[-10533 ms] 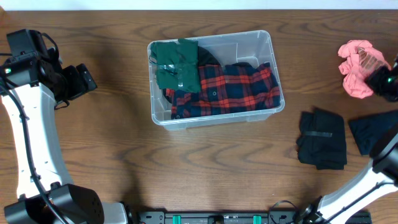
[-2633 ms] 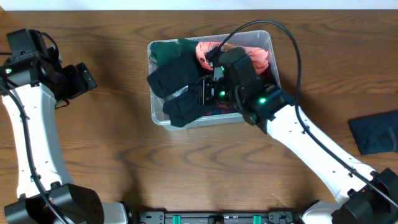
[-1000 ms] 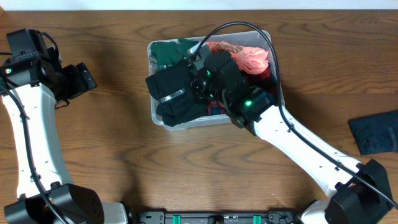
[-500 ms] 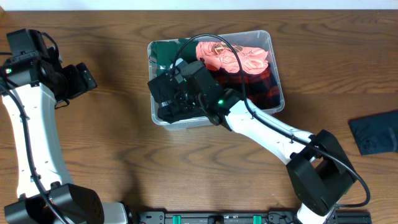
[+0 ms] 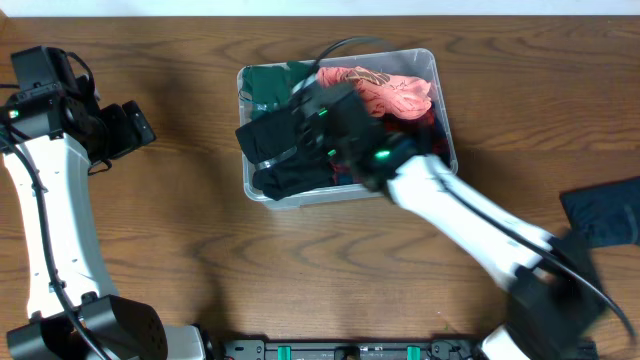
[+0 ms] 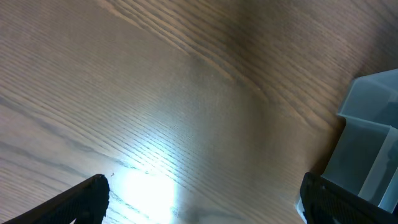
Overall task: Pack container
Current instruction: 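Release the black garment at the bin's front left and press it flat, then move the right gripper to the dark navy garment and grasp it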
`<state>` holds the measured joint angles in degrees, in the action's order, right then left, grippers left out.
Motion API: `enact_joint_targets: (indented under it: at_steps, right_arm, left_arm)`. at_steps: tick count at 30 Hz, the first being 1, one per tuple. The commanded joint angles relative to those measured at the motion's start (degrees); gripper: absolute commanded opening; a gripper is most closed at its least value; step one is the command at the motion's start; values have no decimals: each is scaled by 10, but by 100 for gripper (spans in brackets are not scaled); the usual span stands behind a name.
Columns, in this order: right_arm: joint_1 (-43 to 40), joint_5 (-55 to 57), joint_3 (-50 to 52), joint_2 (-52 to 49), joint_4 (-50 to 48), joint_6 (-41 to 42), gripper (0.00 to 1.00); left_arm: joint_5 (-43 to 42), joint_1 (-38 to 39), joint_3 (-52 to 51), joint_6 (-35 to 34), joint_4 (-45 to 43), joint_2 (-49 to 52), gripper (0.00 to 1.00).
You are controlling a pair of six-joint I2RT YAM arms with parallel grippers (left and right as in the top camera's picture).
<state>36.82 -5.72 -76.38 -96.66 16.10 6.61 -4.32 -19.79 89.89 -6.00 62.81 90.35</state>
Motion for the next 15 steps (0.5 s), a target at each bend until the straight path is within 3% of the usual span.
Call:
enact_joint_targets:
  at_steps: [1, 2, 3, 11, 15]
  right_arm:
    - [-64, 10, -5, 111, 31, 20, 62]
    - [-85, 10, -5, 132, 50, 28, 86]
    - [-105, 10, -5, 148, 67, 33, 99]
    - [-294, 10, -5, 240, 264, 45, 99]
    - [-411, 40, -4, 247, 374, 152, 99]
  left_arm:
    - [1, -2, -4, -1, 1, 4, 98]
    - [1, -2, -4, -1, 1, 4, 98]
    - [1, -2, -4, -1, 1, 4, 98]
    - [1, -2, -4, -1, 1, 4, 98]
    - [1, -2, -4, -1, -3, 4, 98]
